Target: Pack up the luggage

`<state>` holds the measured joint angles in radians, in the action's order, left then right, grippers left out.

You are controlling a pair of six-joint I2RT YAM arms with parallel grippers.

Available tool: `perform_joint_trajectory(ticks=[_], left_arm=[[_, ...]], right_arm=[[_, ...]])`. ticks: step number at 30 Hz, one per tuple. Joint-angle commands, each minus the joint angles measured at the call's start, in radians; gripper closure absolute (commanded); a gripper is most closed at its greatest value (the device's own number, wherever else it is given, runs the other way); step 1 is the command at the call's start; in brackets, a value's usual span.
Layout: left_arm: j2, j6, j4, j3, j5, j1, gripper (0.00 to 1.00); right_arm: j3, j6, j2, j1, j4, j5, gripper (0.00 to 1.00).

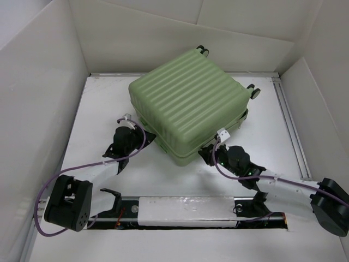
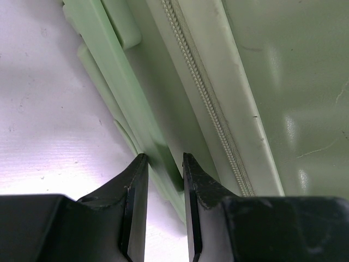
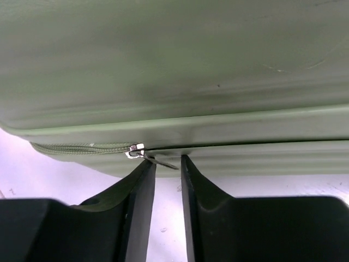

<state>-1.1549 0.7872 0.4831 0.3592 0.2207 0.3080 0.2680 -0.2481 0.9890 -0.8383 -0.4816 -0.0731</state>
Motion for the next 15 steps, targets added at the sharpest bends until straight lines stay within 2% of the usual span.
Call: perform_joint_trajectory(ticks=[1, 8, 12, 15], left_arm=[[0.050, -0.065, 0.061, -0.026, 0.103, 0.014, 1.00], [0.081, -0.074, 0.095, -0.060, 0.124, 0.014, 1.00], [0.090, -0.052, 0.115, -0.069, 0.125, 0.043, 1.00], [0.090, -0.052, 0.115, -0.045, 0.034, 0.153, 1.00]], right_arm=[[0.059, -0.008, 0.017, -0.004, -0.114, 0.006, 0.70], [0.068, -0.052, 0.028, -0.071, -0.152, -0.054, 0.99], [0.089, -0.098, -0.016, -0.148, -0.105, -0.082, 1.00], [0.089, -0.155, -0.049, -0.267, 0.020, -0.152, 1.00]])
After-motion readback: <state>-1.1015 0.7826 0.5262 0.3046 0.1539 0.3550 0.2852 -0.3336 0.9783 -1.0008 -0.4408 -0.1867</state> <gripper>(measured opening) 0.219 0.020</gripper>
